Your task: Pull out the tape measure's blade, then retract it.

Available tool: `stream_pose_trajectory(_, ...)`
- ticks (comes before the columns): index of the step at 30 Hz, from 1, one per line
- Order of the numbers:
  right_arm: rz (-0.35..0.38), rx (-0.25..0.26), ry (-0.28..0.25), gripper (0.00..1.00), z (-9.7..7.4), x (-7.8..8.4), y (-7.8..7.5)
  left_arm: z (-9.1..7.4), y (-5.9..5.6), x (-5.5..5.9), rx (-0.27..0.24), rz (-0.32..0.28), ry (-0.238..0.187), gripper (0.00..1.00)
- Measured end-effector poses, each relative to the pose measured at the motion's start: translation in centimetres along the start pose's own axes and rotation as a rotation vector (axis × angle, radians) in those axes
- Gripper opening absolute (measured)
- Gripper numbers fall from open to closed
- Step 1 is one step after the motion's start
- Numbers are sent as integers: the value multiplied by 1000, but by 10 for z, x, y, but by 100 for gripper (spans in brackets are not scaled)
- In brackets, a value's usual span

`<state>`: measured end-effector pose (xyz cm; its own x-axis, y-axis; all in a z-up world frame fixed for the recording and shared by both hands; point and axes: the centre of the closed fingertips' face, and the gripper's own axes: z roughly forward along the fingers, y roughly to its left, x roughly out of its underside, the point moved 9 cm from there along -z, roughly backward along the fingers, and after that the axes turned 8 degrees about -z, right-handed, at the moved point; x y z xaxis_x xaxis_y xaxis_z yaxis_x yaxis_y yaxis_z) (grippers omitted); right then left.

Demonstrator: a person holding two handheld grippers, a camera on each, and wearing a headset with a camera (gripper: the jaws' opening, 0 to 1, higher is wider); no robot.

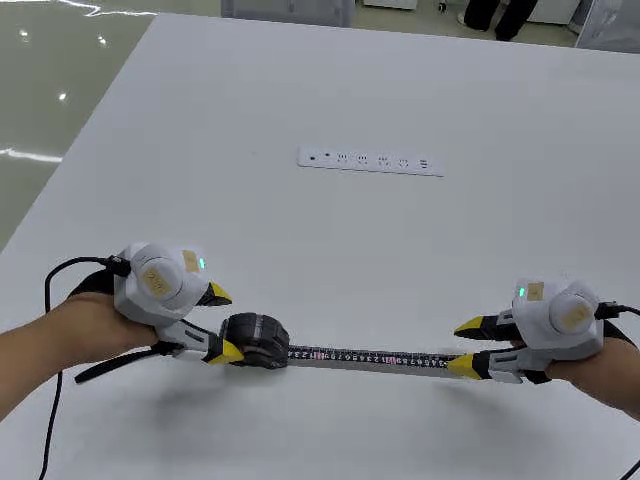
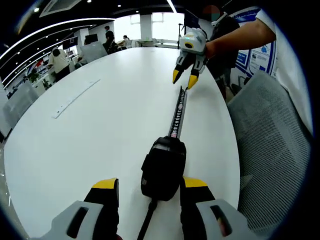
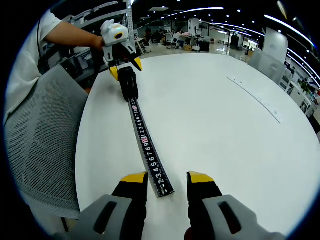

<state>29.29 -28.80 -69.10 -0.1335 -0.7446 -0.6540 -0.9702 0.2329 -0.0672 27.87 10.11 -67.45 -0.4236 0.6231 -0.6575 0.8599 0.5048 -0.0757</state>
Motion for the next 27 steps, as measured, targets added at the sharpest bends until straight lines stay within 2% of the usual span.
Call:
stream_pose_trajectory(6,38,29,-26,33,-3,-1,4,-8,-3,2,-38,-57,-61,49)
stream_pose_trajectory(12,44,49,-37,35,-5,-4,9,-12,-9,6,-53,-92,-86,51)
stream_pose_trajectory(19,96,90,-89,41,-8,-7,18,-17,-16,10,-76,-136,-132,53)
stream_pose_trajectory(27,114,127,-111,44,-14,-7,29,-26,-22,18,-113,-181,-174,56)
